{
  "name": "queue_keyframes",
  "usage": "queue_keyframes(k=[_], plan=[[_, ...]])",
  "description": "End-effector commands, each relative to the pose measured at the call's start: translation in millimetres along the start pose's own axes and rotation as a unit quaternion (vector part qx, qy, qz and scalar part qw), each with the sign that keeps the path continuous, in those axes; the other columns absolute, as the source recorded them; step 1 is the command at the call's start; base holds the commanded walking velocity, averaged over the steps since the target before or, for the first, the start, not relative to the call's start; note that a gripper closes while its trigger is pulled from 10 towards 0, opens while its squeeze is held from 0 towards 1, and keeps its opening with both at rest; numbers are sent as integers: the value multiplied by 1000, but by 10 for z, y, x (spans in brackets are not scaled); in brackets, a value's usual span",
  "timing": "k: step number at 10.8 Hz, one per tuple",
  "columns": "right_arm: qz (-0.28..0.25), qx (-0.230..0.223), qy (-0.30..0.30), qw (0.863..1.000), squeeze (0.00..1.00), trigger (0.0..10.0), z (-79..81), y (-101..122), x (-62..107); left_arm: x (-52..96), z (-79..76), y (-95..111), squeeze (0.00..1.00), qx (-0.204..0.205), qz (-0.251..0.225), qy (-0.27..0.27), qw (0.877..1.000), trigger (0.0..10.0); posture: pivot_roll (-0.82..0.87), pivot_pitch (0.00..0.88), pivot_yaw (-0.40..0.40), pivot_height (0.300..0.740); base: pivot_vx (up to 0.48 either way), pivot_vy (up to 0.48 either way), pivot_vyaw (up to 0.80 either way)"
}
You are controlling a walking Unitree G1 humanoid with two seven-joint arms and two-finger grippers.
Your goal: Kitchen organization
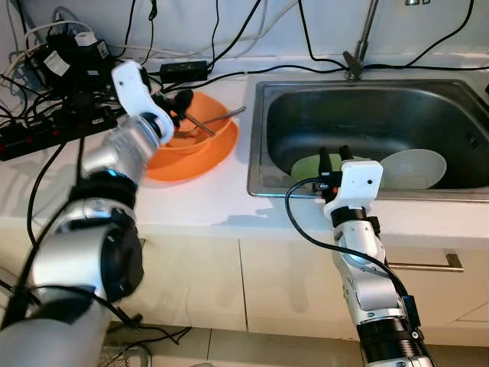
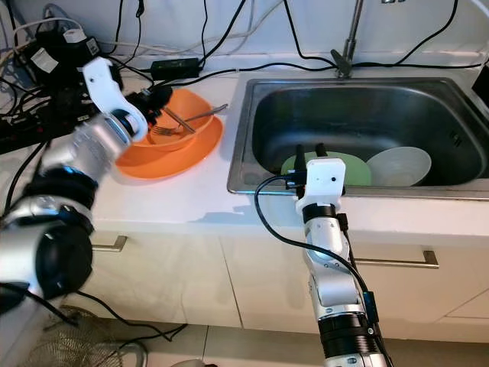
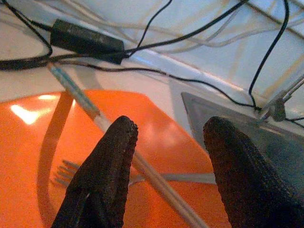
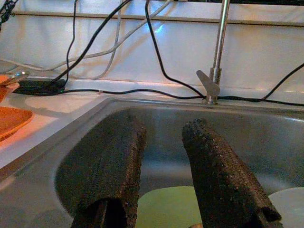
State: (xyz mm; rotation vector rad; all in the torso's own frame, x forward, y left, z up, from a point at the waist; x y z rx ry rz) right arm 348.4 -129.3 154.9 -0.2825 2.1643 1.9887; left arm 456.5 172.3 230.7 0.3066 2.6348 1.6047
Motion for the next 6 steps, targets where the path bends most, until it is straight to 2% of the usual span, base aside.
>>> queue_keyframes(k=[1, 3, 5, 6], plan=[[-7, -1, -4, 1000, 0, 10000, -1, 41, -18, -6, -39, 103, 1000, 1, -1, -10, 1000, 10000, 10, 0, 114, 740, 0, 0, 0], [-4, -1, -4, 1000, 0, 10000, 4, 26, -16, -6, -40, 106, 1000, -3, 12, -8, 1000, 10000, 18, 0, 113, 740, 0, 0, 0], [-4, -3, -3, 1000, 0, 10000, 17, 29, -37, 2, 26, -3, 1000, 28, 45, 9, 999, 10000, 23, 0, 114, 740, 0, 0, 0], [-4, -3, -4, 1000, 0, 10000, 16, 33, -41, 3, 40, -23, 0, 35, 51, 14, 998, 10000, 23, 0, 116, 740, 0, 0, 0]])
Point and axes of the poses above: a point about 5 cm out from each wrist's last joint towards the gripper, its own x axis pointing back from the gripper into the wrist, its own y axis along the axis of the wrist's last joint, z = x × y, the point moved 4 cm from there along -x, pointing out of the wrist towards the gripper
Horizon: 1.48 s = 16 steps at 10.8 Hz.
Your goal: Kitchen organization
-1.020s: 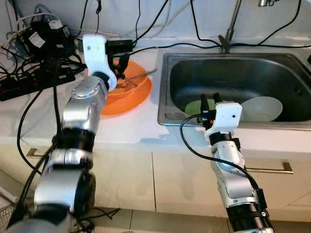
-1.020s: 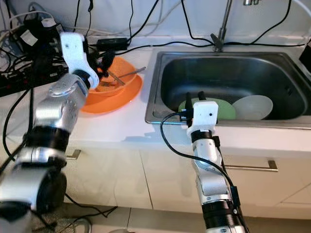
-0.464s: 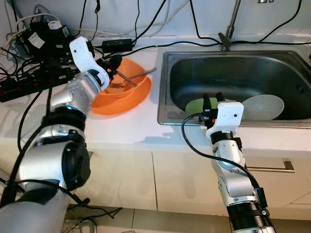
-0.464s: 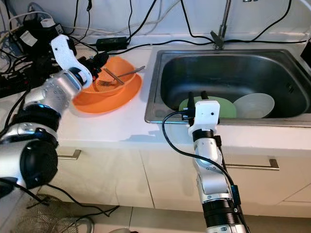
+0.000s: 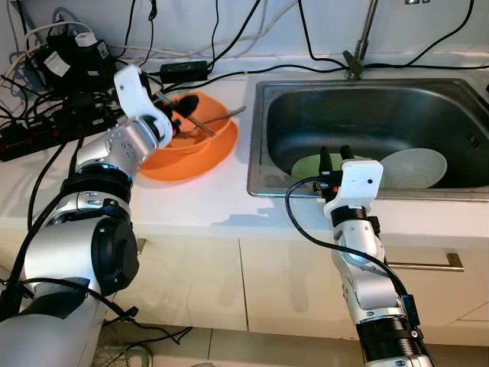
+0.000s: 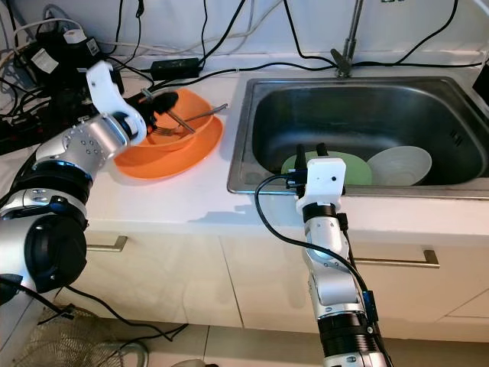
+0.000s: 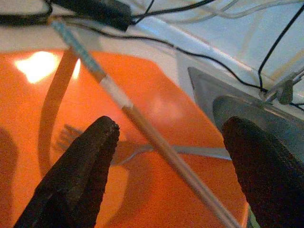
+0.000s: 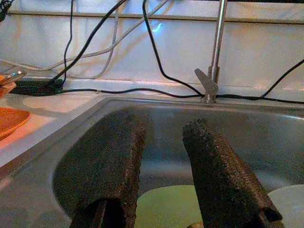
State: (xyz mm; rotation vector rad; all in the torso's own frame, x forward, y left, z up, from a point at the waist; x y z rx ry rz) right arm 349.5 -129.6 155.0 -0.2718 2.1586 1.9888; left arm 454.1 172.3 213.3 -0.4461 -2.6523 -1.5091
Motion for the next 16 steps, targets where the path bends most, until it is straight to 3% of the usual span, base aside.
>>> queue_keyframes(k=[1, 7, 11, 13, 15, 16], plan=[[-5, -2, -2, 1000, 0, 10000, 12, 36, -31, 4, -33, 89, 0, 8, 0, 6, 1000, 10000, 24, 0, 122, 740, 0, 0, 0], [-5, -4, -13, 1000, 0, 10000, -10, 30, -20, -49, -143, -130, 0, 37, 37, -18, 998, 10000, 14, 0, 138, 740, 0, 0, 0], [-6, -6, -18, 1000, 0, 10000, -12, 35, -31, -61, -121, -209, 0, 52, 44, -11, 998, 10000, 5, 0, 157, 740, 0, 0, 0], [-5, -4, -23, 1000, 0, 10000, -39, 29, -31, -69, -99, -91, 0, 24, 8, 10, 1000, 10000, -3, 0, 159, 740, 0, 0, 0], [-3, -2, -24, 1000, 0, 10000, -53, 14, -35, -66, -170, 49, 0, 61, -17, 2, 998, 10000, 10, 0, 146, 740, 0, 0, 0], [-1, -2, -22, 1000, 0, 10000, -44, 7, -38, -74, -200, 34, 0, 57, -13, -3, 998, 10000, 11, 0, 144, 740, 0, 0, 0]])
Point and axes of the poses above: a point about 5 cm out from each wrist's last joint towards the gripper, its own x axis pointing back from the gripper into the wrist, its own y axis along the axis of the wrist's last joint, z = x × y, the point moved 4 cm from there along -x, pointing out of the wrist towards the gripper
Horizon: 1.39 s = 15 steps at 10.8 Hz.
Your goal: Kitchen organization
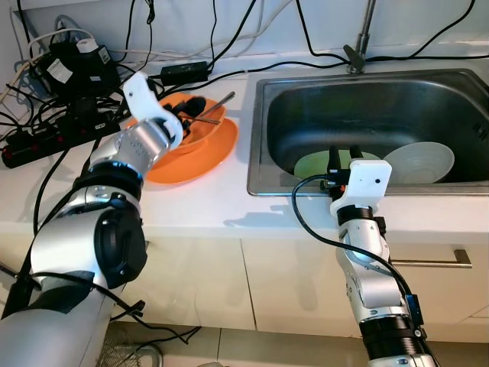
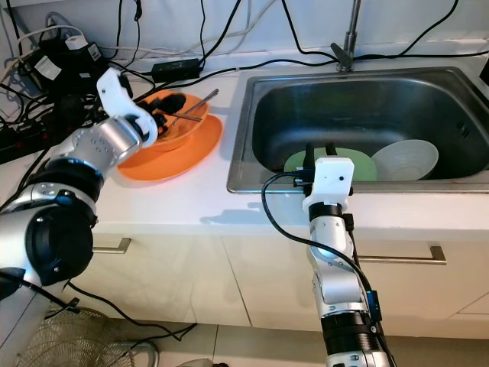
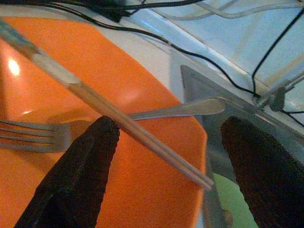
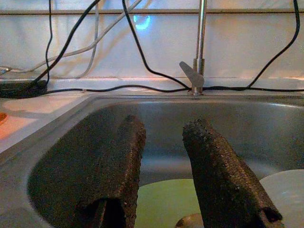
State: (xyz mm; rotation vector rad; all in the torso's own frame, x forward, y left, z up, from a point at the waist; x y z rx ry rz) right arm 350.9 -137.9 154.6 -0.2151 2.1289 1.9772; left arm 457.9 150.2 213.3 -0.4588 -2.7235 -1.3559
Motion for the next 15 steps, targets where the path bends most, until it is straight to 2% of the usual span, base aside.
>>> queue_keyframes(k=[1, 5, 8, 9, 11, 15], plan=[[-5, -3, 12, 1000, 0, 10000, 87, 32, -38, -21, -174, 25, 0, -5, 2, -27, 1000, 10000, 11, 0, 142, 740, 0, 0, 0], [-3, -3, 9, 1000, 0, 10000, 71, 29, -39, -66, -196, -245, 0, 10, 40, -14, 999, 10000, 5, 0, 145, 740, 0, 0, 0], [-3, -3, 5, 1000, 0, 10000, 57, 24, -42, -53, -110, -161, 0, 9, 25, 13, 1000, 10000, 9, 0, 147, 740, 0, 0, 0], [-3, -4, 6, 1000, 0, 10000, 71, 25, -48, -40, -44, -45, 0, 24, -6, 33, 999, 10000, 15, 0, 147, 740, 0, 0, 0], [-3, -7, 6, 1000, 0, 10000, 80, 25, -49, -45, -102, 15, 0, 32, -21, 24, 999, 10000, 15, 0, 146, 740, 0, 0, 0], [-2, -6, 2, 1000, 0, 10000, 68, 17, -54, -108, -391, -77, 0, 51, -16, -10, 999, 10000, 9, 0, 147, 740, 0, 0, 0]])
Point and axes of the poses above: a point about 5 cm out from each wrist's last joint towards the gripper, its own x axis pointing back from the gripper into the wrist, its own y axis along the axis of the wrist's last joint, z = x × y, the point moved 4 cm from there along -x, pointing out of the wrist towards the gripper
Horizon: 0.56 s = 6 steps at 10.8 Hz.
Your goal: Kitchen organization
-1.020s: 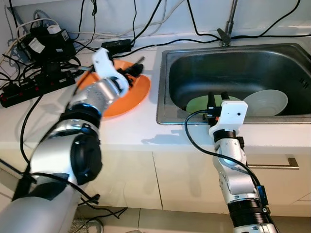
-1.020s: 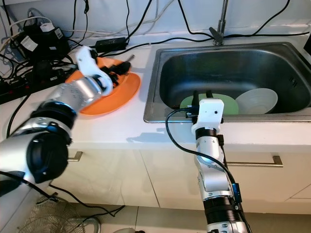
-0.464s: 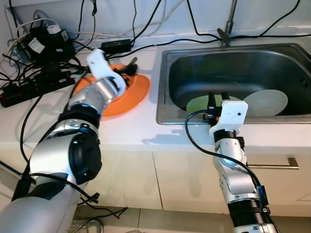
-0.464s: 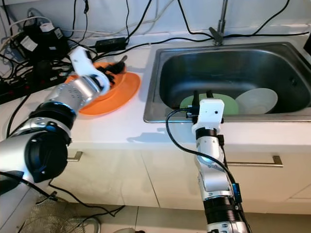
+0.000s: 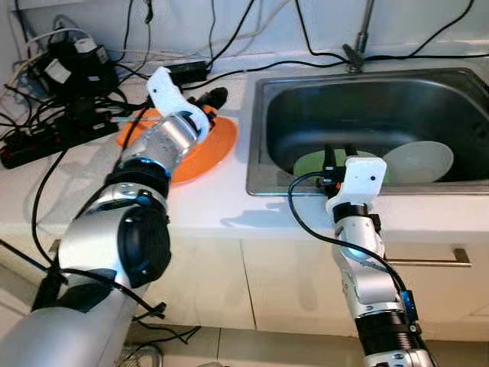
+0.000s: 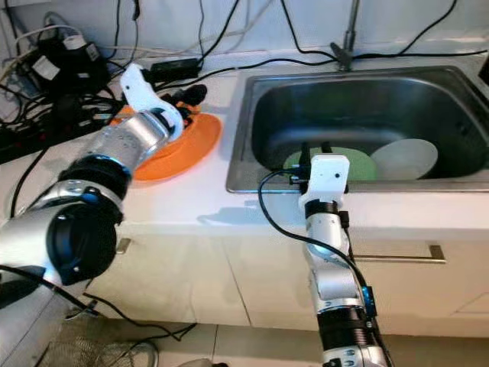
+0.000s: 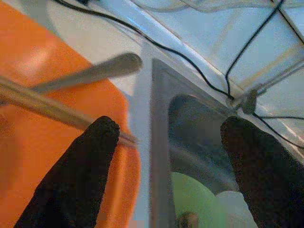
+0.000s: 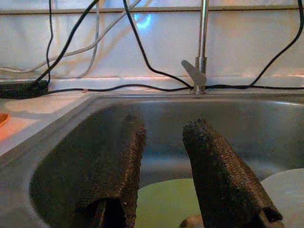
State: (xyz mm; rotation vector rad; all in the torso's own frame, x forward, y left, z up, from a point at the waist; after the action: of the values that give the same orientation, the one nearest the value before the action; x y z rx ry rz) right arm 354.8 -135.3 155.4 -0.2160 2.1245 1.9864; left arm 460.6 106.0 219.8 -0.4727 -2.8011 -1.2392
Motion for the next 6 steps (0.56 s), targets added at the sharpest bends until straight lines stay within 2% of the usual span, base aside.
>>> queue_keyframes(k=[1, 2, 3, 4, 5, 6], plan=[[-5, -3, 1, 1000, 0, 10000, 36, 22, -20, -6, -178, 85, 0, -25, -1, -26, 999, 10000, 7, 0, 147, 740, 0, 0, 0], [-5, -3, 0, 1000, 0, 10000, 29, 25, -25, 5, -329, 140, 0, -116, -6, -61, 991, 10000, 8, 0, 146, 740, 0, 0, 0], [-5, -3, -1, 1000, 0, 10000, 26, 27, -26, 33, -399, 288, 0, -201, -43, -68, 976, 10000, 11, 0, 145, 740, 0, 0, 0], [-5, -4, -1, 1000, 0, 10000, 30, 24, -25, 138, -470, 599, 0, -340, -116, -67, 931, 10000, 18, 0, 143, 740, 0, 0, 0], [-4, -4, 1, 1000, 0, 10000, 43, 17, -22, 238, -475, 789, 0, -416, -152, -66, 894, 10000, 24, 0, 141, 740, 0, 0, 0], [-3, -6, 2, 1000, 0, 10000, 59, 15, -24, 335, -438, 900, 0, -492, -164, -75, 852, 10000, 31, 0, 142, 740, 0, 0, 0]])
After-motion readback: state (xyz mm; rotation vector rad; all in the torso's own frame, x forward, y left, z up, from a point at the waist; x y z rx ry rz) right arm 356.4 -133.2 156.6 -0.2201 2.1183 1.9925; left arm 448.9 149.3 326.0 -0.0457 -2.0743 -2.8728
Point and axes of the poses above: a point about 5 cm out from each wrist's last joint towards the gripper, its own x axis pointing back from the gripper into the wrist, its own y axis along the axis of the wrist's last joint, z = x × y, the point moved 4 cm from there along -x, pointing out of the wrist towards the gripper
